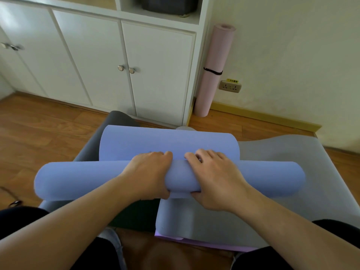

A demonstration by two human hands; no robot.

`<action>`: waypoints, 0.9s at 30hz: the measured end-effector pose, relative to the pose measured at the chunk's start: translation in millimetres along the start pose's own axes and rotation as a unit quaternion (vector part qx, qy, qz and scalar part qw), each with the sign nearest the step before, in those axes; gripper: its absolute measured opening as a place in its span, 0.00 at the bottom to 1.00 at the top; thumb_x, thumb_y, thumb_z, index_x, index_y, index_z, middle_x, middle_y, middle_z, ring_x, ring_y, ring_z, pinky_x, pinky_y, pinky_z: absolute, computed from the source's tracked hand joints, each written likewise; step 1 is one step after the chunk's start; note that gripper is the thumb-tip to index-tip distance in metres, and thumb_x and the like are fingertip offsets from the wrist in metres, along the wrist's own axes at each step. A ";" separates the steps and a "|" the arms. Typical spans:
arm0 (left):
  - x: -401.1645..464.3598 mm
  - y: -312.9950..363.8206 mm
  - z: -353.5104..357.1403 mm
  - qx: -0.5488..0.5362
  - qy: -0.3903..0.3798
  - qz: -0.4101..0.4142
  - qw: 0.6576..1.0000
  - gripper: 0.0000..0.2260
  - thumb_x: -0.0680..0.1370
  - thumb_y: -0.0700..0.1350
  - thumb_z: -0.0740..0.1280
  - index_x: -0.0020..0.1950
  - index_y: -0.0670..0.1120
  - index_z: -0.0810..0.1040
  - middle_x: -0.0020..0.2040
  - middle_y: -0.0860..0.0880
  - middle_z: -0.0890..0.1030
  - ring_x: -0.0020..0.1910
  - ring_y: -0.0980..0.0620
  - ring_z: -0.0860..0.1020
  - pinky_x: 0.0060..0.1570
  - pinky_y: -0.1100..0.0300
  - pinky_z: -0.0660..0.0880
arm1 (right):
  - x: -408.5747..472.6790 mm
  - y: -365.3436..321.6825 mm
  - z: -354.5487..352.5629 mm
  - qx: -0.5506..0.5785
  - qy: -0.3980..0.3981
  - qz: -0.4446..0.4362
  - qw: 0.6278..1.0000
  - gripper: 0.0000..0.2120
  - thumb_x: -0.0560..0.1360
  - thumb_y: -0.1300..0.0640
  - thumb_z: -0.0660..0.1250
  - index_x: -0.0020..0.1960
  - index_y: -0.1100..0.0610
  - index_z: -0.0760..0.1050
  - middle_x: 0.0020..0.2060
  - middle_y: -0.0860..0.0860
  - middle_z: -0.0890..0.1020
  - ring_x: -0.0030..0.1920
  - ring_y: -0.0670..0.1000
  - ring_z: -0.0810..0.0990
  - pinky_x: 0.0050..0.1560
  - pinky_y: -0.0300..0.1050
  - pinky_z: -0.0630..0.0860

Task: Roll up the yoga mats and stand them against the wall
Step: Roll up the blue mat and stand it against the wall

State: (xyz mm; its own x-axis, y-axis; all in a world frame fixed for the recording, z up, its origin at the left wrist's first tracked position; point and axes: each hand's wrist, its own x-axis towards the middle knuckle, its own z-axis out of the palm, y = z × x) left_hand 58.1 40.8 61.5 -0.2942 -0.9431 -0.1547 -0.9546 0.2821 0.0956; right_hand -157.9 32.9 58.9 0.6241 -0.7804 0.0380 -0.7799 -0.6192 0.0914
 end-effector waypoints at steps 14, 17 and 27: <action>-1.1 -1.7 5.7 0.003 0.029 -0.006 1.000 0.26 0.68 0.63 0.75 0.57 0.54 0.69 0.53 0.54 0.78 0.50 0.51 0.79 0.44 0.57 0.72 | 9.6 -6.6 -2.7 -0.023 -0.023 0.012 0.999 0.34 0.65 0.43 0.78 0.64 0.51 0.67 0.55 0.53 0.76 0.53 0.59 0.78 0.48 0.53 0.71; -1.6 -2.6 5.1 -0.010 0.010 -0.006 1.000 0.28 0.66 0.64 0.76 0.58 0.55 0.69 0.52 0.55 0.78 0.48 0.52 0.78 0.47 0.56 0.78 | 7.4 -5.5 4.0 -0.026 -0.017 0.013 0.999 0.30 0.66 0.44 0.78 0.61 0.51 0.68 0.50 0.52 0.78 0.49 0.58 0.80 0.42 0.51 0.68; 4.9 6.1 4.8 -0.008 0.027 0.003 1.000 0.27 0.69 0.63 0.76 0.59 0.53 0.68 0.53 0.53 0.76 0.50 0.51 0.78 0.46 0.58 0.73 | 4.2 5.2 -4.6 0.034 -0.051 0.033 0.998 0.34 0.67 0.39 0.75 0.67 0.49 0.66 0.58 0.50 0.77 0.57 0.57 0.78 0.55 0.53 0.76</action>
State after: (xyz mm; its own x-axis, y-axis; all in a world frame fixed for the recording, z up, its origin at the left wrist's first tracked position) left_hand 50.6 38.7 56.6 -0.2956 -0.9499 -0.1016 -0.9521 0.2842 0.1130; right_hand -159.2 26.8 64.0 0.5659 -0.8224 -0.0593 -0.8228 -0.5678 0.0236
